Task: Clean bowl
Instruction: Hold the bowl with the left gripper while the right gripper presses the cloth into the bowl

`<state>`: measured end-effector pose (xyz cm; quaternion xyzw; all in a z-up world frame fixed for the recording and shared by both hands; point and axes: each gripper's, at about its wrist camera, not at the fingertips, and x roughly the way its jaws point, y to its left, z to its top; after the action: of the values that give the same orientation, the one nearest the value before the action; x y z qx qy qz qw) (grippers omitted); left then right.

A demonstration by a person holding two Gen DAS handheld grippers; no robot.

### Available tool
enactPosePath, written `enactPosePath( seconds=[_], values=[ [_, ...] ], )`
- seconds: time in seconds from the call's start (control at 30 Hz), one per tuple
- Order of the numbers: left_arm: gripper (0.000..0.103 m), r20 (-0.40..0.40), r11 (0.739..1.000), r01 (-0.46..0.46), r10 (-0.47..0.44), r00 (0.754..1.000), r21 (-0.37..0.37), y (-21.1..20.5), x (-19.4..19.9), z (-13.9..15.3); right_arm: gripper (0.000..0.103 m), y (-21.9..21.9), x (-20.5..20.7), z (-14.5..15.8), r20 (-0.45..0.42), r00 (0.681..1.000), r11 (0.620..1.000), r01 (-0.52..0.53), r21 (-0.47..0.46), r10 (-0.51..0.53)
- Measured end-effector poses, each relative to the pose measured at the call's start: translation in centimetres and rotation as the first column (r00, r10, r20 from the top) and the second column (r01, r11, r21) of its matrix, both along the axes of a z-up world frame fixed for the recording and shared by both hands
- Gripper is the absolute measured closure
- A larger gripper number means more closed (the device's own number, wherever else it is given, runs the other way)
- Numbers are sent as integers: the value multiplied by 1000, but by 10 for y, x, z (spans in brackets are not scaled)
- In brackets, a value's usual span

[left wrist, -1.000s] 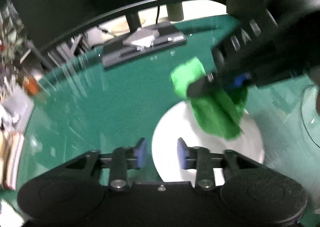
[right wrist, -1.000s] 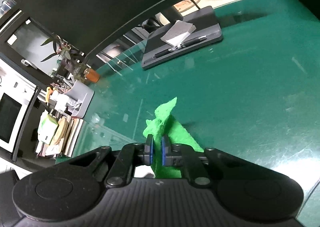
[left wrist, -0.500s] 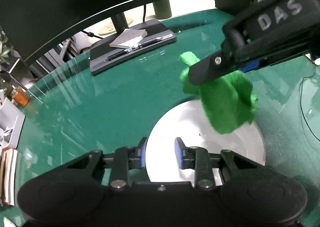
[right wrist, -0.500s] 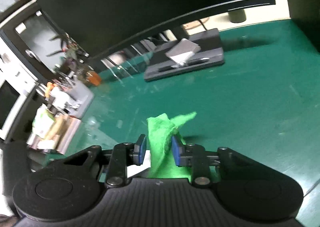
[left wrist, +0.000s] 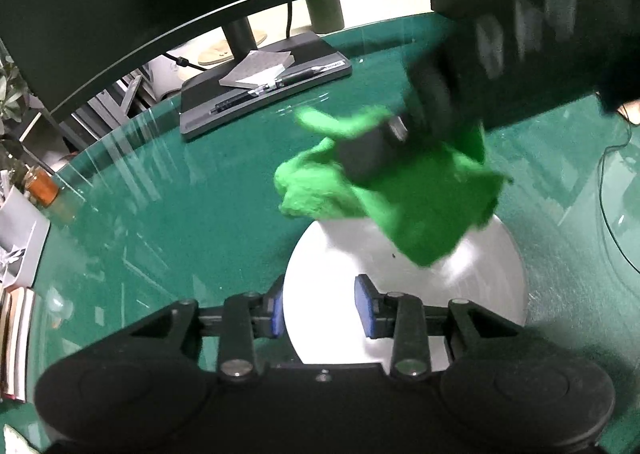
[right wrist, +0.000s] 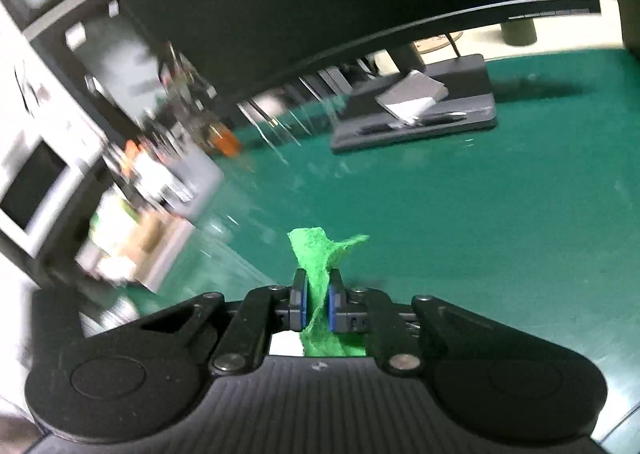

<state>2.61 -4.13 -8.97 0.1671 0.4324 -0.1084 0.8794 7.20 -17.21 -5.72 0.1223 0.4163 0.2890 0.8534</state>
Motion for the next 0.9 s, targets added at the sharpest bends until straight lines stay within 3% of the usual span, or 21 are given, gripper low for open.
enactPosePath(
  seconds=[0.2,0.37,0.67,0.9],
  values=[
    [69,2,1000,0,0,1000,4,0,1,-2,93,5,-5,-6,61,998,996,-21,-87,26],
    [68,5,1000,-5,5,1000,14,-1,2,-2,93,26,-3,-6,133,984,983,-97,-153,118],
    [68,1,1000,-29,29,1000,-2,1,2,-2,92,-15,-25,-8,94,992,986,-68,-152,83],
    [68,0,999,-36,36,999,7,-1,2,-1,91,2,-9,-10,102,992,989,-64,-131,78]
  ],
)
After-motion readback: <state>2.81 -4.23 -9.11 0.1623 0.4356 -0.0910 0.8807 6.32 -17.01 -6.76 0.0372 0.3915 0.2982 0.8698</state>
